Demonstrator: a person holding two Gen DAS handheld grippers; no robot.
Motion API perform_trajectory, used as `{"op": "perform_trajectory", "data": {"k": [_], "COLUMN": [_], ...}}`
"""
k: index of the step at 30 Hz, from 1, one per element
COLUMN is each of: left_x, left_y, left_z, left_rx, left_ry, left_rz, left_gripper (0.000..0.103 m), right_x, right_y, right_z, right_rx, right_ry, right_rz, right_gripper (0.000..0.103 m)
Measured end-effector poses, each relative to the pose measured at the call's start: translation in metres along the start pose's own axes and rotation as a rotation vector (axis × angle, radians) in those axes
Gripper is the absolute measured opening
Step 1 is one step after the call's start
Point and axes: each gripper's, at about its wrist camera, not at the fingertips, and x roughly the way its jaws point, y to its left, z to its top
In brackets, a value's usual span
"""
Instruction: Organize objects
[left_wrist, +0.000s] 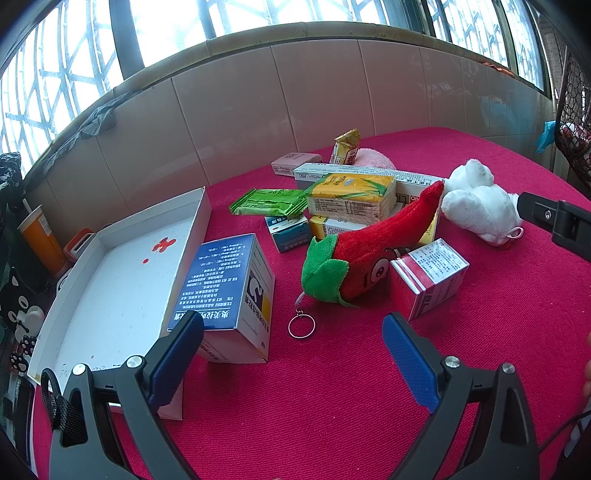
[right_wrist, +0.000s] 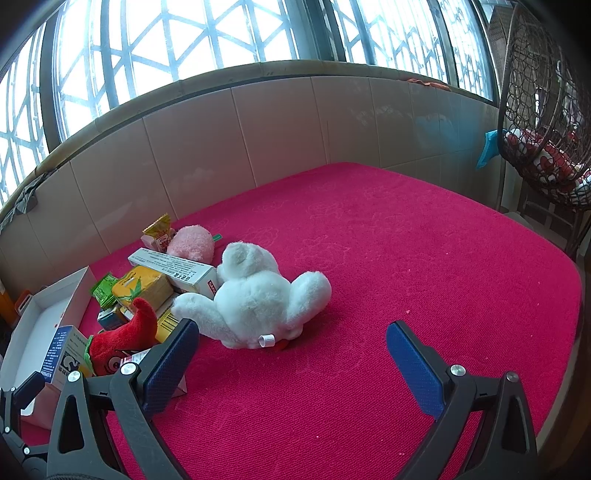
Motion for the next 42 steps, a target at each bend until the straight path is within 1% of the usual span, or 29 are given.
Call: {"op": "perform_trajectory", "data": {"k": [24,25,27,31,33,34,36,39,42], "left_x": [0.0,0.0,-0.003,0.005,0.009,0.012,0.013,0.01,0.005], "left_y": [0.0,0.002,0.011,0.047,0.059,0.065,0.069,0.065,0.059], "left_z": [-0.001,-0.001,-0.002,-0.002,-0.003,-0.003,-0.002,-0.001,0.002], "left_rx": [0.0,-0.006,-0.048,-0.176,-0.229,-0.253,-0.254,-0.192,-0.136], "left_ry": [0.001,-0.001,-0.01,0.028,0.042,0.055,0.065,0.055,0.044], "left_rz": [-0.001,-0.008,-0.032,-0.114,-0.145,-0.171,-0.214,-0.25,-0.275], "left_gripper": [0.097,0.097,0.097,0.097,0.097,0.097,0.097,0.097,0.097], "right_x": [0.002,0.001,-0.002,-0.006,-0.006,-0.005,-0.005,-0.005,0.0], "right_y": [-0.001,-0.001,-0.003,-0.017,-0.027,-0.032,-0.04,-0.048,-0.048], "right_z": [-0.002,-0.002,-0.002,0.002,0.006,0.009,0.013,0.017,0.019], "right_rx": [0.014,0.016,0.025,0.057,0.082,0.089,0.093,0.08,0.05], "right_ry": [0.007,0.003,-0.01,-0.001,0.012,0.018,0.028,0.044,0.085], "right_rz": [0.004,0.007,0.022,0.046,0.061,0.076,0.1,0.132,0.174], "right_gripper": [0.103,0.103,0.103,0.103,0.103,0.103,0.103,0.103,0.103]}}
